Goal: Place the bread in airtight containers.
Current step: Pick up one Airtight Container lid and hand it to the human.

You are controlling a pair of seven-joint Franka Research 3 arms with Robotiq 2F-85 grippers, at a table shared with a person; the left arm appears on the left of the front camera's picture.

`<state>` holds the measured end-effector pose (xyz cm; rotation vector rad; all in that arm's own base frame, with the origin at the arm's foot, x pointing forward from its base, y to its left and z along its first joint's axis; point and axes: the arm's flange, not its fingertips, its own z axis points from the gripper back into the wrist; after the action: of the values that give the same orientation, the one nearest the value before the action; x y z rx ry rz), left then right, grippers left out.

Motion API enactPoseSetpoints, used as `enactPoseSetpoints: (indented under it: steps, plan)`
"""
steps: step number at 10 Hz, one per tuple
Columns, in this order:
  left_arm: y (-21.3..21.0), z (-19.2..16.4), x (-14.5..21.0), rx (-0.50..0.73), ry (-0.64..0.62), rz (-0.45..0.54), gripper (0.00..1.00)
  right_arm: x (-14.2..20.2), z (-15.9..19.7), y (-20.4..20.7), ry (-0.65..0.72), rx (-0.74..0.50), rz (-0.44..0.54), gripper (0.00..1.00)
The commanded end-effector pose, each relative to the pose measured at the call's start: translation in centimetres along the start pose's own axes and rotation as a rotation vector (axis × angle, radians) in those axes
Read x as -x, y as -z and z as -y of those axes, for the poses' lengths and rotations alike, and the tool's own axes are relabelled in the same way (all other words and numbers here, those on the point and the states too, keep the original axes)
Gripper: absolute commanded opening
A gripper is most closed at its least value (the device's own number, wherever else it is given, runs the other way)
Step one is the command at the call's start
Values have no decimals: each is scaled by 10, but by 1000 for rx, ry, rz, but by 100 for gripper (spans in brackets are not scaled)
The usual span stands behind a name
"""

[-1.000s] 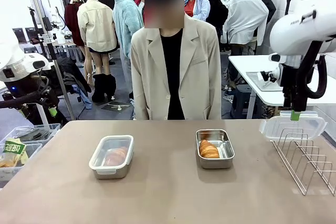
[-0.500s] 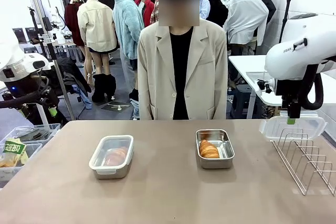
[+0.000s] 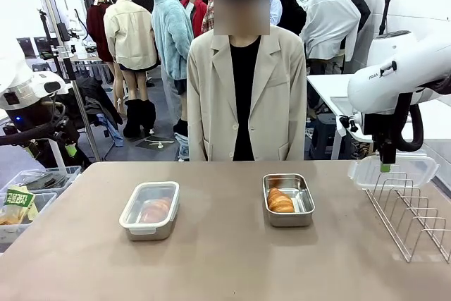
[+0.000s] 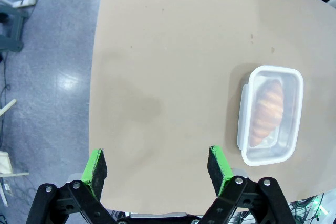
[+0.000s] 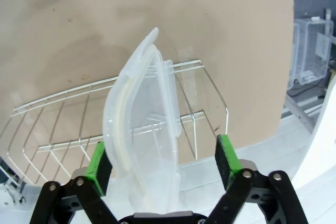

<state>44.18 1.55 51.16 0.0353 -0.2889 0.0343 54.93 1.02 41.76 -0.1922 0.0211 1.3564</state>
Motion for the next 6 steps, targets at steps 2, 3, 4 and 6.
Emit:
enactPoseSetpoints:
  steps: [2, 3, 4, 6]
  plan:
    - [-1, 0, -1, -1, 0, 11, 100, 4, 10, -4, -8, -14, 7, 55]
    - [-1, 0, -1, -1, 0, 11, 100, 4, 10, -5, -14, -20, 11, 35]
    - [-1, 0, -1, -1, 0, 11, 100, 4, 10, -5, -19, -21, 13, 16]
    - [-1, 0, -1, -1, 0, 11, 100, 4, 11, -6, -21, -23, 10, 0]
